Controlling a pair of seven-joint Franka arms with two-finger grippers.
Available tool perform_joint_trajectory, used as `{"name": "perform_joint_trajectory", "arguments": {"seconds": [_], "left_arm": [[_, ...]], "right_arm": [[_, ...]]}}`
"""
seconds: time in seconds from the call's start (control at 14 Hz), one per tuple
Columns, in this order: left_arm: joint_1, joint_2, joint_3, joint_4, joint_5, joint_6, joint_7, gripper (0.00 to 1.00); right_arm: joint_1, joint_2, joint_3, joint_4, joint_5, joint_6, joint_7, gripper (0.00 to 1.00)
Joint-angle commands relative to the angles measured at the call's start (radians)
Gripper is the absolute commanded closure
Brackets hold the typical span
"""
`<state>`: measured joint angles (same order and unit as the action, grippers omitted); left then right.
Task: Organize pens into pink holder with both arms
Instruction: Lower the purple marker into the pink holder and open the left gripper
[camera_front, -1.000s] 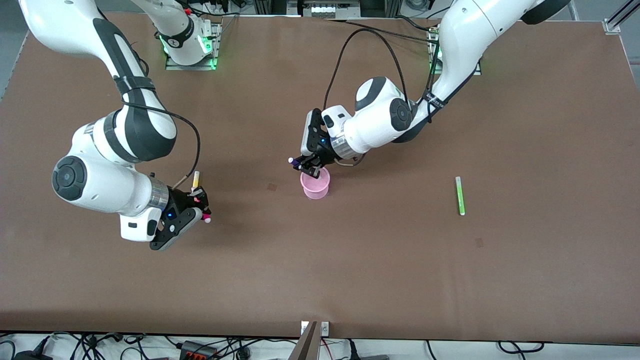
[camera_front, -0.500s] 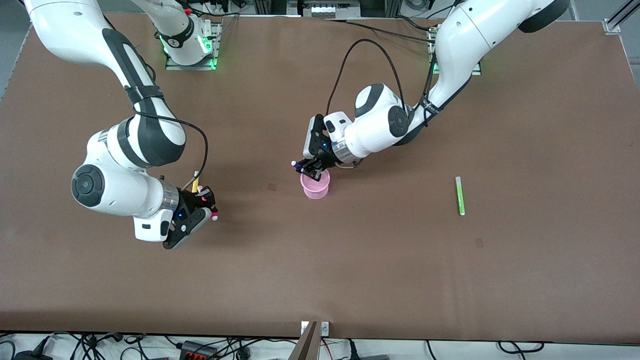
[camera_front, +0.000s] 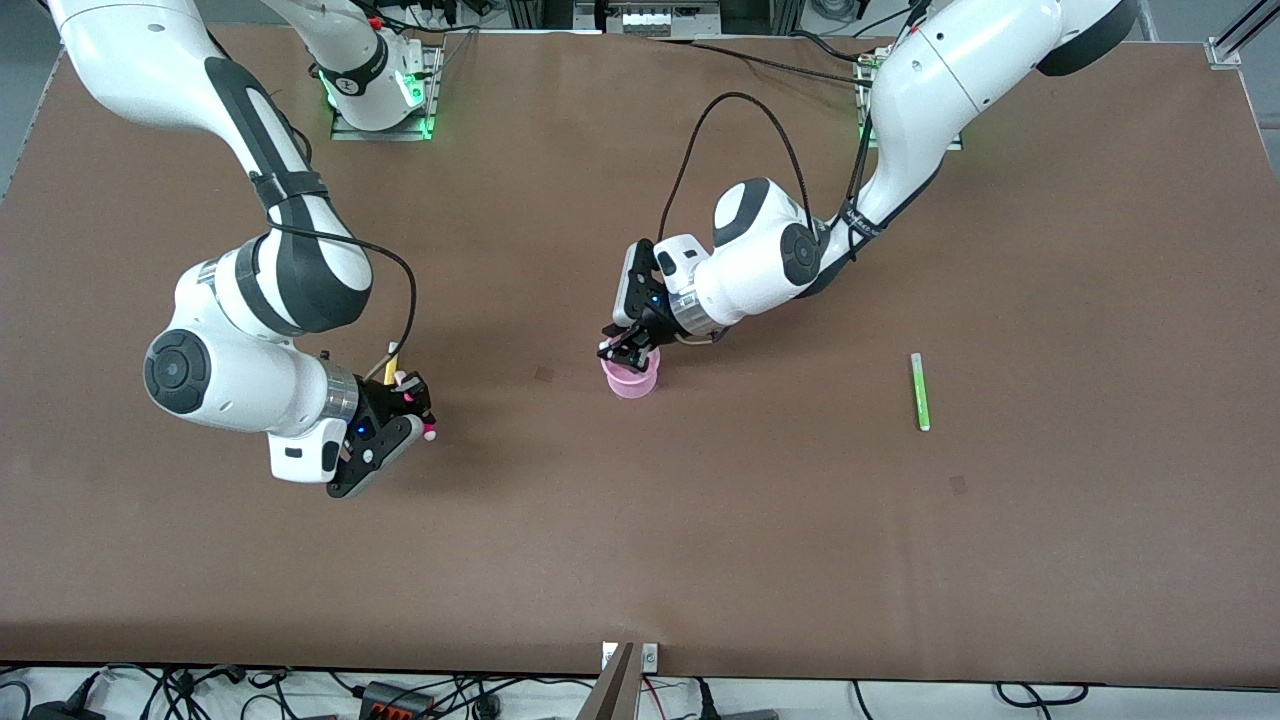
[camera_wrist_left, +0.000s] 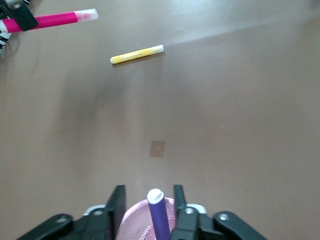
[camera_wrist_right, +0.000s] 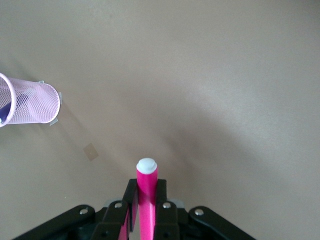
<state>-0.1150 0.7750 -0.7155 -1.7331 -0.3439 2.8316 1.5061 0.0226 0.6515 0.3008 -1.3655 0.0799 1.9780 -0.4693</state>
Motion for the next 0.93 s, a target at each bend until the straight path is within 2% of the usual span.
{"name": "perform_joint_trajectory", "arguments": {"seconds": [0.0, 0.21, 0.36, 0.64, 0.79, 0.86], "left_arm": [[0.012, -0.020, -0.009, -0.005, -0.024, 0.006, 0.026, 0.00], [0.037, -0.091, -0.010, -0.003, -0.026, -0.072, -0.003, 0.00], [0.086, -0.156, -0.012, 0.007, -0.024, -0.232, -0.097, 0.00], [0.162, -0.321, 0.001, 0.017, -0.015, -0.587, -0.375, 0.00], [0.201, -0.377, 0.013, 0.017, -0.009, -0.726, -0.479, 0.00], [0.215, -0.400, 0.024, 0.020, 0.050, -0.779, -0.539, 0.00]], "right_arm": [[-0.006, -0.007, 0.006, -0.009, 0.006, 0.004, -0.014, 1.00], [0.003, -0.009, 0.011, -0.003, 0.014, 0.004, -0.009, 1.00], [0.016, -0.013, 0.043, 0.000, 0.015, 0.008, -0.006, 1.00], [0.019, -0.015, 0.151, 0.005, 0.014, 0.082, -0.014, 1.00], [0.057, -0.015, 0.167, 0.005, 0.011, 0.126, -0.015, 1.00], [0.088, -0.015, 0.169, 0.005, 0.004, 0.152, -0.017, 1.00]]}}
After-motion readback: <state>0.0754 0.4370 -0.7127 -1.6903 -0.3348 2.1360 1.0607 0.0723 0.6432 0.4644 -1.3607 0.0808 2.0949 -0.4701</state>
